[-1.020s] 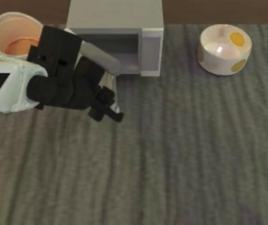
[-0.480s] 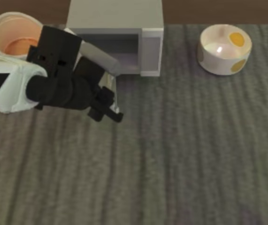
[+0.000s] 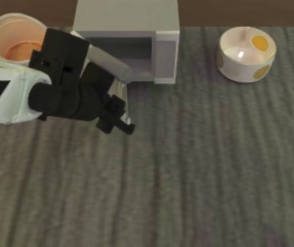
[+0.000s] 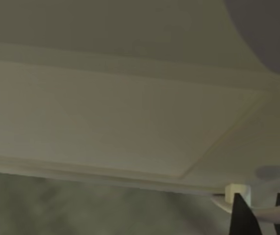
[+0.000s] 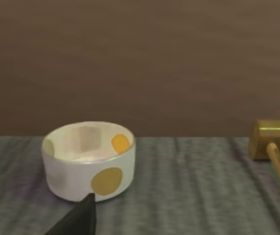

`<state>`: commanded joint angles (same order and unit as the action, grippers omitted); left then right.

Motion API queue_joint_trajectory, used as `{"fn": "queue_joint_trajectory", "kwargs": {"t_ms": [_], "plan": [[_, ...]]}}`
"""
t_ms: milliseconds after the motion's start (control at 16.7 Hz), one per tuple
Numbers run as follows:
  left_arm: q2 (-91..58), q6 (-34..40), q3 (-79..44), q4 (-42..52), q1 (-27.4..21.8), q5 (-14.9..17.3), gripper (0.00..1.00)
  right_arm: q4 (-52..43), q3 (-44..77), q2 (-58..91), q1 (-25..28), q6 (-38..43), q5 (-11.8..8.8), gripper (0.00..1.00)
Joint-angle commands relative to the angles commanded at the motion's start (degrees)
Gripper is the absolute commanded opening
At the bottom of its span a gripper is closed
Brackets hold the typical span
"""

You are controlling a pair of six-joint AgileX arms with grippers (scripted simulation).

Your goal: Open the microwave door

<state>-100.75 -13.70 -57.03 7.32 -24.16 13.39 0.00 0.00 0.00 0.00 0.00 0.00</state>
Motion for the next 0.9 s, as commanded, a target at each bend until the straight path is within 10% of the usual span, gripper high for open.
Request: {"fn": "queue_joint_trajectory", "kwargs": {"t_ms": [900], "plan": [[0.88,-4.75,0.8,1.32,2.12,3.66,0.0,0.0,0.0,0.0,0.0,0.0,0.0,1.0]]}}
